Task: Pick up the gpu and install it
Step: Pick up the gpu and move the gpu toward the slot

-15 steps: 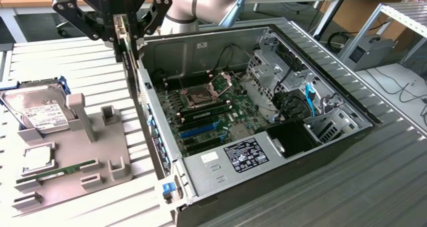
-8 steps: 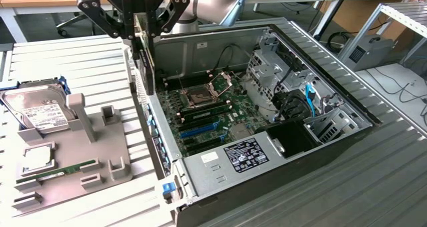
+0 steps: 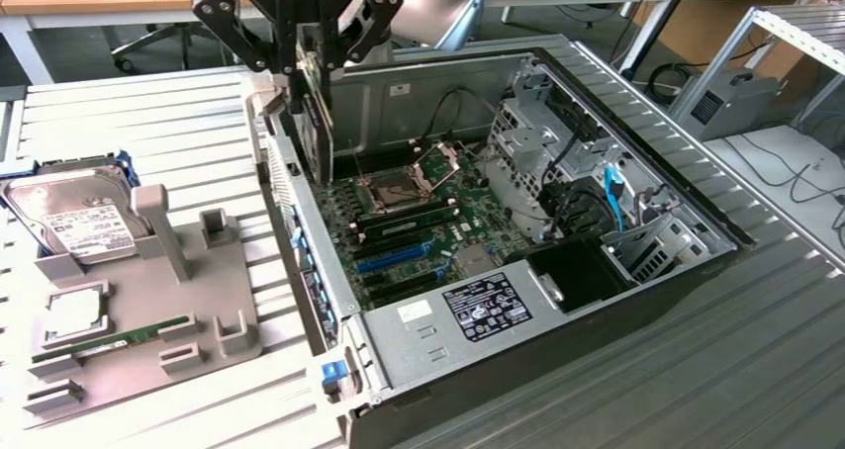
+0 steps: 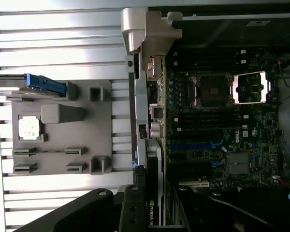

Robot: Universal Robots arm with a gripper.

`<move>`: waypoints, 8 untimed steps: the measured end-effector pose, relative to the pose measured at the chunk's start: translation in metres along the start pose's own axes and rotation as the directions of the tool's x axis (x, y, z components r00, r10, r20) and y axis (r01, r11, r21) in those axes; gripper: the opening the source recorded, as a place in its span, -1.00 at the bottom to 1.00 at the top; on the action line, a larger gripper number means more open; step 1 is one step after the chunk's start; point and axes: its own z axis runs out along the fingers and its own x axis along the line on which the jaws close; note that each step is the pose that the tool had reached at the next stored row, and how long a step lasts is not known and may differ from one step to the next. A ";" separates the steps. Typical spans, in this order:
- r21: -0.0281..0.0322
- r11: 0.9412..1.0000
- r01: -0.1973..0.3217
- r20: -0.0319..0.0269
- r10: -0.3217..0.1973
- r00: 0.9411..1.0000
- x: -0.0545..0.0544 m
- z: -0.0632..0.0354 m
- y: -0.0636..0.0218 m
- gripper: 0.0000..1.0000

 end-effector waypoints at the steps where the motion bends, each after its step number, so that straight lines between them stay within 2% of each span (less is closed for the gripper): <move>1: 0.000 1.000 0.000 0.000 0.000 1.000 -0.004 0.0001 0.0002 -0.47; 8: 0.000 1.000 0.000 0.000 0.000 1.000 -0.027 0.0007 0.0012 -0.47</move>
